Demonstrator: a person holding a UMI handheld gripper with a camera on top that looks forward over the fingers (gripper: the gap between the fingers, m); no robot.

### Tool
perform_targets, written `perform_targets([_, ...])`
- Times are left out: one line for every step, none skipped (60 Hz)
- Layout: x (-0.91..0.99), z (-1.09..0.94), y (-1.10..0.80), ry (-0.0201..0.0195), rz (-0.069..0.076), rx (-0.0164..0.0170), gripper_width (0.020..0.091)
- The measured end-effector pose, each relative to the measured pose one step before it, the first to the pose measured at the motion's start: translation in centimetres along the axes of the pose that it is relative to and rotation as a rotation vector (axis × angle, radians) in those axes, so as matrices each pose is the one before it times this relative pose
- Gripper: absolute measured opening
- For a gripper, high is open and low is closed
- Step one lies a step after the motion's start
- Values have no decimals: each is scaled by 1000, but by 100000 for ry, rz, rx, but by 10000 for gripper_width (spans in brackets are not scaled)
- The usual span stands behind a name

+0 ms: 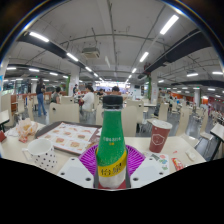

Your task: Pour water

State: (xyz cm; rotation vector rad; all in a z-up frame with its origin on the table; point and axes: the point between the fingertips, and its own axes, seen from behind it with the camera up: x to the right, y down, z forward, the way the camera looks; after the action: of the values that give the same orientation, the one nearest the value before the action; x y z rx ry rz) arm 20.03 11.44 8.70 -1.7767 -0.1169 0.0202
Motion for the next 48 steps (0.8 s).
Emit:
perform_targets([-139,74,509,-374,-222,-1019,360])
perform_targets([524,-382,-425,287,-148,2411,361])
perform_targets([87,-34,-273,479,51,1141,358])
perform_targets([175,4,233,186,-147,-730,360])
perform_targets([-578,1159,-223,152,51,681,360])
perform_targets([127,-424,153,-78,315,-125,357])
perform_targets([31,-412,53,-205,535,-278,358])
perform_targets([134,-88,-44,74,541,119,358])
perform_targets([126,-79,88,275,528,-128,357])
perform_targets([128,-54,28,309,669,192,359])
perform_targets([80,-18,10,107,873,267,360])
perform_targets([141,827,-42,125,706,80,357])
perform_targets([80,11,9,228,402,211,359])
perform_targets([42,-39,38,98,-129,32,359])
perform_targets([-378,-485,-110,-76,-637,9,359])
perform_targets([-78,-167,19,-69,-871,-63,359])
perform_targets([-56,-88,-23,-35,-746,-36,362])
perform_targets([-63,-71,12,102,-455,-257,362])
perform_targets([-52,-61,-30,190,-114,-120,373])
perform_targets([-26,-66,-12,194,144,-183,383])
perform_targets([-15,-41,-1,168,123,-224,394])
perform_targets([503,1093,94,50,189,-286,418])
perform_targets([-371,-459,7,258,-23,-224,441])
perform_targets([-37,-70,67,79,230,-462,465])
perform_targets([-38,-127,-4,-6,359,-389,492])
perform_targets([-28,-78,62,-112,321,-617,514])
perform_targets([-70,-82,108,-230,234,-916,532])
perform_targets([-33,-114,225,-222,257,-1460,567])
perform_targets([2,-142,255,-158,208,-1508,608])
perform_targets([193,20,116,-515,149,-1246,659])
perform_targets([-48,-149,35,-373,236,-706,718])
perform_targets([-22,-248,-81,-132,334,-184,775])
perform_targets([26,-221,-123,78,517,126,823])
perform_targets([22,-219,-103,78,517,80,862])
perform_targets([51,-255,-63,207,634,-80,862])
perform_targets([-153,-259,-32,-428,583,-223,847])
perform_targets([-105,91,13,-317,481,-597,844])
perform_targets([-65,-395,-49,-25,512,-366,846])
perform_targets([-62,-352,41,31,486,-521,844])
perform_targets([-50,-365,44,305,695,-611,847])
perform_targets([-31,-403,42,598,826,-738,850])
perform_targets([107,-70,86,764,766,-882,851])
perform_targets([52,-409,111,876,704,-939,855])
perform_targets([60,-459,44,967,548,-782,855])
perform_targets([64,-516,-9,1008,413,-534,855])
perform_targets([-7,-778,-17,1048,327,-466,855])
perform_targets([45,-612,-37,1112,261,-259,856])
perform_targets([-5,-626,-62,1096,195,-258,850])
